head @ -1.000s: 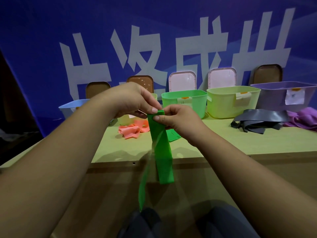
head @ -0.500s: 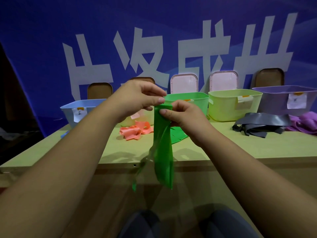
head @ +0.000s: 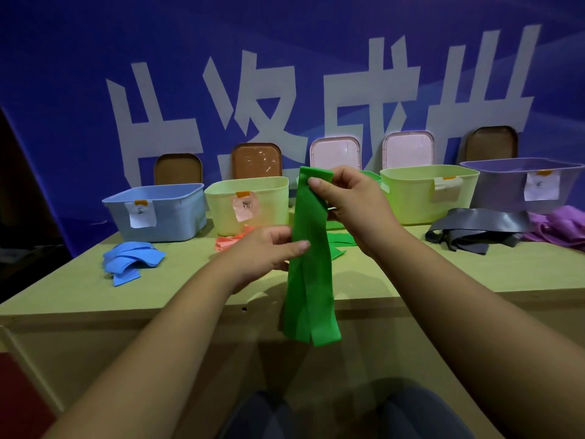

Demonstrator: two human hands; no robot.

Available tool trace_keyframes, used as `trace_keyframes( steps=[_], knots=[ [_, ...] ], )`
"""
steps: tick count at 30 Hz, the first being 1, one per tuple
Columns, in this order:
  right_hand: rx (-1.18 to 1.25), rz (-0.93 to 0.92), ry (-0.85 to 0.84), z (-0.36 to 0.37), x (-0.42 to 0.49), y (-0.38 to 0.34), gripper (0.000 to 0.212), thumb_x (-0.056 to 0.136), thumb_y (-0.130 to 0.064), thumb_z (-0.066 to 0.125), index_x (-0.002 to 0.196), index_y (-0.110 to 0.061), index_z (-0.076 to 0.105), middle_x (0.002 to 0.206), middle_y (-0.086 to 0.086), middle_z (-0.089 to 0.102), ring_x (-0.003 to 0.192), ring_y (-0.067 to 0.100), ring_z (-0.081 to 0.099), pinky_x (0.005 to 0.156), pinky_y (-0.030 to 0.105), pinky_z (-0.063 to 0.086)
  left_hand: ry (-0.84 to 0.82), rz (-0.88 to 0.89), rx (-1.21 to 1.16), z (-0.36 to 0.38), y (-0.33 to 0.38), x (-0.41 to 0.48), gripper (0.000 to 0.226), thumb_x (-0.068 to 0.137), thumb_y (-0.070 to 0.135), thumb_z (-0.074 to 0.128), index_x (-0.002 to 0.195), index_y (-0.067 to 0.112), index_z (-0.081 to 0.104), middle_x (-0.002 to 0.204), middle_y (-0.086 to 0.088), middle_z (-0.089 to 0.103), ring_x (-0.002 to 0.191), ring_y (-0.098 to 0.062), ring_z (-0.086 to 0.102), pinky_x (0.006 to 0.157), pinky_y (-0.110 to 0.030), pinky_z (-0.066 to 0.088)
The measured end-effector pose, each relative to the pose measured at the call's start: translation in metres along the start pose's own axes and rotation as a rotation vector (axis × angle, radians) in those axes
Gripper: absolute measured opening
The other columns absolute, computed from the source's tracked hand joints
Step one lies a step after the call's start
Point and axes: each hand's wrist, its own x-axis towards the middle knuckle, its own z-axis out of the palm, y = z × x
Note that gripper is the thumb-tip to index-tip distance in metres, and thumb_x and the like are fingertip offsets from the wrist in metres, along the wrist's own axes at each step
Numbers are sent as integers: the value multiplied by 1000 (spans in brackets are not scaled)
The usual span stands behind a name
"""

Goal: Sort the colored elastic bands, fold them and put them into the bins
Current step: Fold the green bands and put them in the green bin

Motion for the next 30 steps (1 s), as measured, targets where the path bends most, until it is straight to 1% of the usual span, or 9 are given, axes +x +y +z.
trace_keyframes(
  steps=[2,6,9,12,15,18,23,27,30],
  knots=[
    [-17,-3,24,-3,4,1,13,99,-22,77,99,-11,71,93,6,79,87,22,76,81,50,63,-5,-3,-58,9,-5,3,26,105,28,67,129,22,72,124,4,79,120,-18,73,112,-53,53],
    [-63,-7,58,-9,10,4,23,98,-29,79,103,-8,72,101,14,77,93,32,73,87,54,61,21,5,-179,28,-11,10,24,103,22,70,126,19,72,121,-1,80,117,-22,75,111,-55,54],
    [-72,-10,53,-14,13,5,19,97,-27,79,102,-10,73,102,15,77,89,22,71,87,51,60,62,15,-210,40,-14,17,24,101,22,72,125,20,72,120,-1,80,115,-23,75,110,-55,55],
    [-77,-21,31,-18,16,1,16,98,-24,78,102,-10,72,103,16,77,90,23,74,84,44,61,70,18,-260,50,-15,25,26,101,20,72,127,19,70,121,-2,80,117,-24,75,110,-55,55],
    [-49,-27,31,-21,20,-5,21,99,-22,77,108,-4,70,107,19,76,103,37,75,91,54,63,62,32,-319,57,-11,30,30,99,19,74,129,19,70,122,-2,79,118,-24,74,111,-54,54],
    [-55,-39,29,-26,24,-12,21,99,-24,76,110,-7,71,109,16,77,106,34,75,95,56,63,69,49,-379,64,-5,32,30,98,16,75,128,19,71,120,-1,80,117,-25,74,111,-53,54],
    [-83,-33,16,-35,28,-18,12,101,-23,75,107,-13,71,107,10,78,103,26,76,93,48,65,80,58,-310,73,0,37,19,103,18,70,118,29,73,115,7,80,118,-21,72,109,-53,55],
    [-108,-19,39,-41,28,-14,14,101,-25,75,106,-13,71,107,11,78,103,28,76,93,50,64,59,35,-301,77,0,39,20,109,14,60,120,26,72,115,2,81,114,-19,74,103,-44,60],
    [-125,-8,58,-45,28,-8,16,100,-27,75,107,-12,72,105,8,79,102,26,76,94,50,64,42,19,-289,80,-4,40,23,110,12,57,123,24,71,119,-2,80,119,-24,73,109,-53,55]
  ],
)
